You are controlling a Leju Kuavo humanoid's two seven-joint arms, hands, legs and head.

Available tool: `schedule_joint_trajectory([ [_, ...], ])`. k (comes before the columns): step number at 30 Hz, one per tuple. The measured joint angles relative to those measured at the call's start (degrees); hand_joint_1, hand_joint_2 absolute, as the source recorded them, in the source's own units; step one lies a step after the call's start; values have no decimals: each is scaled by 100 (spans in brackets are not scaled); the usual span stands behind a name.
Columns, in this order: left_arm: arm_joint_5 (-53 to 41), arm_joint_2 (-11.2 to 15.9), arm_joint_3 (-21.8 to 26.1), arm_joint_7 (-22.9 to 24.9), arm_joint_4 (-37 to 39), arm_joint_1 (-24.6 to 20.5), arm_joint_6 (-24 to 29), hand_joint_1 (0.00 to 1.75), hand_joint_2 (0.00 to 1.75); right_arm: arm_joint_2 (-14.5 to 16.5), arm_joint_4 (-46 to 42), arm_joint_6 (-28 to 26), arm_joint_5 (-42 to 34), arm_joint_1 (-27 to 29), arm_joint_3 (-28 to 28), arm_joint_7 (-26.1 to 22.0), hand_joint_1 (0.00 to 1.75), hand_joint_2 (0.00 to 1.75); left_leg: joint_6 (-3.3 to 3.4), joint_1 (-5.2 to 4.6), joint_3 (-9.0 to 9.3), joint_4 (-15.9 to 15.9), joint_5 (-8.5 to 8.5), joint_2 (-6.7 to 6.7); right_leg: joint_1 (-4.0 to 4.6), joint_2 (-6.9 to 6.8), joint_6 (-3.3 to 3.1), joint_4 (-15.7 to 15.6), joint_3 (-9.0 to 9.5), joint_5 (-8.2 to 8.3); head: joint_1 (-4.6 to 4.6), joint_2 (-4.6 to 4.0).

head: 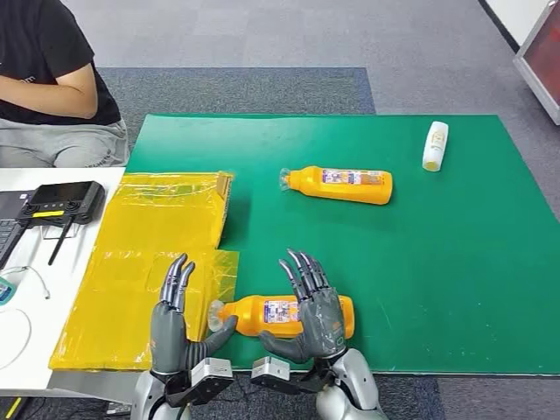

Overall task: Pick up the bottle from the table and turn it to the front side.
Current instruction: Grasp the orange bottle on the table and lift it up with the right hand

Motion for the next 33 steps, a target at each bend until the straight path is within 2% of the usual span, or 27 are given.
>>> schedule_joint_trajectory([
  [1,22,4,-5,0,0,-2,0,0,175,-18,38,0,137,-19,1,37,0,116,0,0,0,0,0,0,0,0,0,0,0,0,0,0],
  [2,33,7,-8,0,1,-4,0,0,175,-37,72,0,231,-36,1,61,0,131,0,0,0,0,0,0,0,0,0,0,0,0,0,0],
  [3,58,12,-16,0,1,-8,0,0,175,-78,146,0,421,-70,2,119,0,175,0,0,0,0,0,0,0,0,0,0,1,0,1,0],
  [10,176,33,-87,0,32,-54,-1,0,175,-437,822,15,867,-374,119,471,0,175,1,-1,-1,3,1,0,-1,0,4,0,1,3,1,0],
  [15,201,45,-100,1,57,-84,0,0,175,-710,1212,67,888,-621,361,647,0,175,1,-1,0,4,1,0,-1,0,4,0,1,4,1,0],
  [20,245,59,-99,0,77,-95,0,0,175,-849,1380,243,706,-802,561,688,0,175,1,0,0,4,1,0,-1,0,4,0,2,4,1,0],
  [26,266,75,-99,0,87,-95,0,0,175,-1016,1459,586,523,-1008,845,696,0,175,6,-1,1,6,4,0,-1,1,8,0,4,8,1,0],
  [33,308,114,-100,0,89,-96,0,0,175,-1368,1489,1304,443,-1395,1202,753,0,175,15,-2,1,9,11,0,-2,1,15,-1,7,17,1,0],
])
